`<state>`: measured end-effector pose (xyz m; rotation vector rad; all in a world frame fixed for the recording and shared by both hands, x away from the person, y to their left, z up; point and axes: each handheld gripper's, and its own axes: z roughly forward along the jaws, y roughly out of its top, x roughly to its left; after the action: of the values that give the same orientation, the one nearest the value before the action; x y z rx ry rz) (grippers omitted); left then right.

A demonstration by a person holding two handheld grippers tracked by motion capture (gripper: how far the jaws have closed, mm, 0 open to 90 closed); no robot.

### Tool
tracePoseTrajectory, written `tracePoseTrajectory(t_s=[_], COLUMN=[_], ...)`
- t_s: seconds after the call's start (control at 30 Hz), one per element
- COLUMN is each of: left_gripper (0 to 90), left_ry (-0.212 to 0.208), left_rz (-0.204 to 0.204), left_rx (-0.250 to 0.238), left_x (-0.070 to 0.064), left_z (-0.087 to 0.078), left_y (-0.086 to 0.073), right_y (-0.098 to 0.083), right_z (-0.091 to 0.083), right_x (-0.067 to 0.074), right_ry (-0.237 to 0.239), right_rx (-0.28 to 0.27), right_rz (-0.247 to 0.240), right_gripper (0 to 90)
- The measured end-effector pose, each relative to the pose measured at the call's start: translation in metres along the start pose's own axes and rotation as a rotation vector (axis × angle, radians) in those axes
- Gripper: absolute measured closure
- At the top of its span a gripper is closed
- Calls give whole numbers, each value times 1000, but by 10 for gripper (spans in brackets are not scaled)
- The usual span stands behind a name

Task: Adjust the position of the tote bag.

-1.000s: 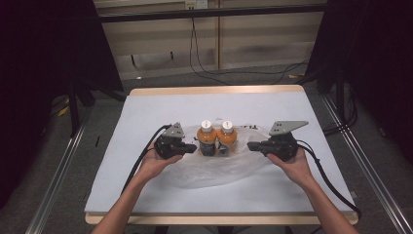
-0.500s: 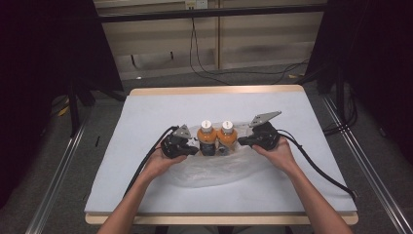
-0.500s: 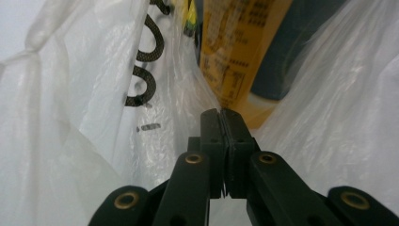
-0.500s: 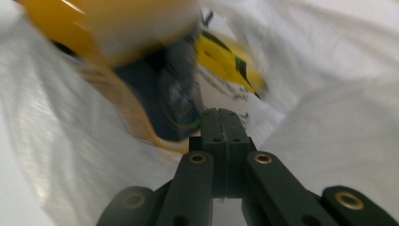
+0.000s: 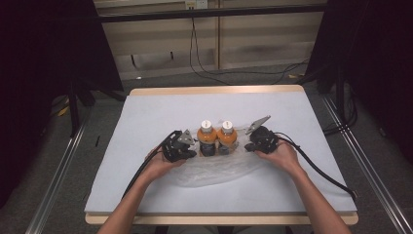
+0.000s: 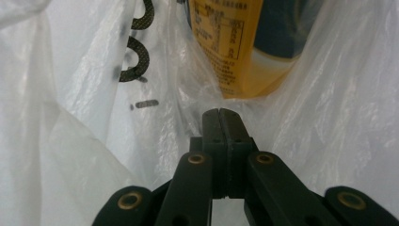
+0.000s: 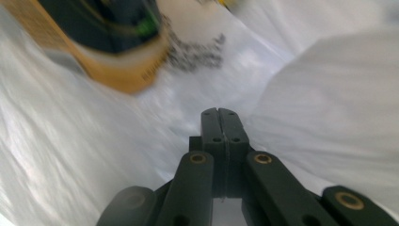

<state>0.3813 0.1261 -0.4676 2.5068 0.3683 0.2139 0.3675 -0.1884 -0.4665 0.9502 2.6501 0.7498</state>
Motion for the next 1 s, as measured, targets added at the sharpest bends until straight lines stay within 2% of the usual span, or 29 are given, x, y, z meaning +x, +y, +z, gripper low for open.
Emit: tracePoseTrajectory(t_s=[0.07, 0.1, 0.2, 0.23, 0.3, 0.43, 0.57, 0.67, 0.77, 0.8, 0.87, 0.93, 1.0], left_gripper=[900, 900, 900, 900, 900, 900, 900, 900, 900, 900, 900, 900, 900], left_ry=[-3, 11, 53, 34, 54, 65, 69, 71, 82, 93, 89, 88, 92], left_rz=[-1, 2, 7, -2, -3, 12, 25, 24, 30, 28, 26, 20, -4], left_rx=[6, 12, 31, 35, 38, 59, 77, 79, 97, 99, 101, 100, 90], left_x=[2, 3, 6, 9, 11, 10, 10, 10, 10, 12, 14, 15, 17], left_z=[-1, -2, -5, -7, -9, -11, -14, -16, -18, -19, -20, -22, -24], left_y=[-1, -2, -5, -7, -11, -12, -15, -16, -17, -20, -22, -25, -29], right_y=[-2, -3, -7, -7, -9, -13, -22, -28, -33, -37, -39, -45, -50], right_z=[-2, -3, -7, -7, -10, -13, -22, -27, -30, -33, -35, -38, -42], right_x=[-2, -4, -7, -7, -8, -11, -21, -27, -29, -31, -32, -36, -36], right_ry=[-24, -28, -61, -78, -142, -138, -136, -121, -127, -127, -123, -109, -100], right_rx=[19, 25, 42, 55, 113, 123, 192, 189, 205, 214, 218, 200, 208], right_rz=[-30, -45, -42, -51, -98, -77, -64, -44, -47, -53, -42, -30, -14], right_gripper=[900, 900, 900, 900, 900, 900, 900, 900, 900, 900, 900, 900, 900])
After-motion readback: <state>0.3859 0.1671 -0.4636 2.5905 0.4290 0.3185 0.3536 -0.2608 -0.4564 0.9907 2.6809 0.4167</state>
